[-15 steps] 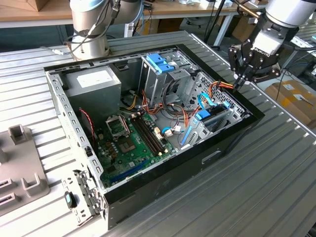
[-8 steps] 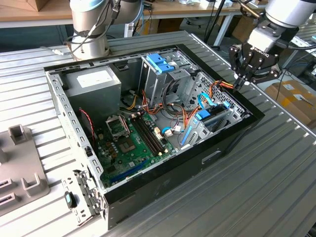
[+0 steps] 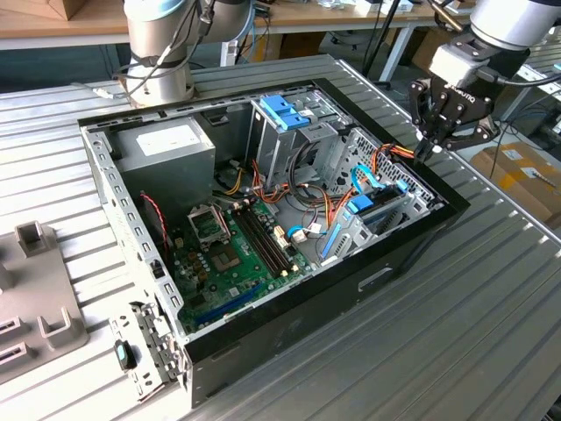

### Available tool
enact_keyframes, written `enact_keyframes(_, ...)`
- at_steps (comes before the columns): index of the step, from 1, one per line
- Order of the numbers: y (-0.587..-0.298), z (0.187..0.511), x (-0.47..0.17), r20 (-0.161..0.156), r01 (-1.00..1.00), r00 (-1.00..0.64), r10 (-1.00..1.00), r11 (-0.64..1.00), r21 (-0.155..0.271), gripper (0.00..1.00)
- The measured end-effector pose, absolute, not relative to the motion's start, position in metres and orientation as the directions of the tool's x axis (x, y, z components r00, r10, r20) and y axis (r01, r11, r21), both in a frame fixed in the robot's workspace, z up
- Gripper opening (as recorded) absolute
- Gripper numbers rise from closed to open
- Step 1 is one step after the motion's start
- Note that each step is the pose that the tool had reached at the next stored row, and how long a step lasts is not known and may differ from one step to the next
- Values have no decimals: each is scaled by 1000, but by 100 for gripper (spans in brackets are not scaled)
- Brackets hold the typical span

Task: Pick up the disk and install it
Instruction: 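Insert the second disk wire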

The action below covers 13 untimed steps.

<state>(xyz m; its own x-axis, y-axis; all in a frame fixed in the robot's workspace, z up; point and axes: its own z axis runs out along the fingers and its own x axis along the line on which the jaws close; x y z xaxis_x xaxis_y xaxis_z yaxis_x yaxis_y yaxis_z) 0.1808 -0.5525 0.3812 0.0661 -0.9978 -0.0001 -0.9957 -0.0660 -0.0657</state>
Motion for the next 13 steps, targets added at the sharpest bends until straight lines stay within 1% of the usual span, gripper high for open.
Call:
enact_keyframes(2,-553,381,181,0,-997,32,-999,-32,-66,16)
enact_keyframes(9,-552,381,178,0,-997,31,-1000,-31,-66,16)
enact_keyframes(13,-552,379,158,0,-997,31,-1000,-31,-66,16)
